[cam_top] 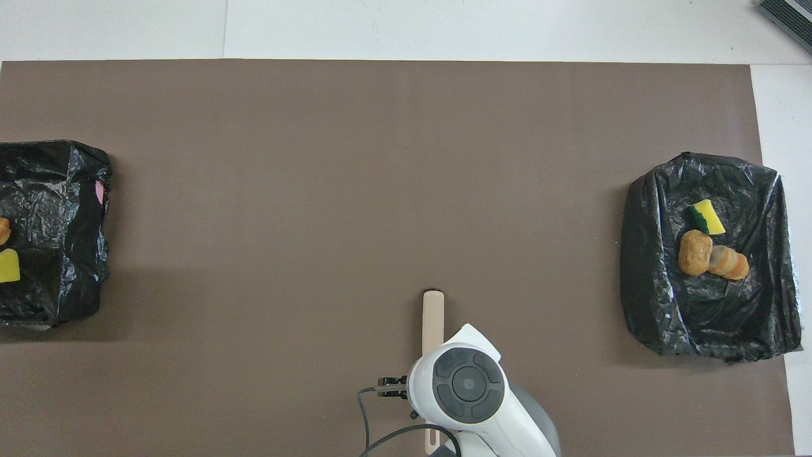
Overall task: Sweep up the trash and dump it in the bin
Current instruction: 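Set the brush on the table and withdraw the right gripper, then bring the emptied dustpan back to the table center with the left gripper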
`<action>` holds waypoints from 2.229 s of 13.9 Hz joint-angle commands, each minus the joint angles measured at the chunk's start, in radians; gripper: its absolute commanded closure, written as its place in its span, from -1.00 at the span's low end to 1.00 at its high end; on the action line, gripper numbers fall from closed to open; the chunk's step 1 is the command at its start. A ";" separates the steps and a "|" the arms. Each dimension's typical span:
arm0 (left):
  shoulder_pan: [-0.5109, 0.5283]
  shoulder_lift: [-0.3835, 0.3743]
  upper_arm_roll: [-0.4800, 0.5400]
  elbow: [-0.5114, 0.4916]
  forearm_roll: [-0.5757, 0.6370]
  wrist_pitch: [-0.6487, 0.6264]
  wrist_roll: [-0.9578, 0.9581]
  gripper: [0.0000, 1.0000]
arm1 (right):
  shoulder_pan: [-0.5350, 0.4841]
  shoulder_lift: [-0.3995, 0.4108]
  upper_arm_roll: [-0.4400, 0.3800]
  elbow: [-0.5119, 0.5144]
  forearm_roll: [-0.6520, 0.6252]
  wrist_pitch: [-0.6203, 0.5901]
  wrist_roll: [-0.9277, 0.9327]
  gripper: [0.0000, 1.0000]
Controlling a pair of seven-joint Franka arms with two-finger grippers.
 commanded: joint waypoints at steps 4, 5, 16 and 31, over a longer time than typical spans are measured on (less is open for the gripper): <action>-0.010 -0.039 -0.098 0.010 0.256 -0.189 -0.208 1.00 | -0.186 0.011 0.003 0.112 -0.132 -0.016 -0.098 -1.00; -0.010 -0.045 -0.104 0.012 0.276 -0.205 -0.227 1.00 | -0.217 0.011 0.003 0.123 -0.153 -0.018 -0.134 -1.00; -0.003 -0.079 -0.175 0.088 0.381 -0.277 -0.265 1.00 | -0.441 0.002 0.003 0.379 -0.215 -0.245 -0.314 -1.00; -0.010 -0.090 -0.618 0.027 -0.258 -0.593 -1.322 1.00 | -0.438 -0.018 -0.262 0.722 -0.226 -0.614 -0.485 -1.00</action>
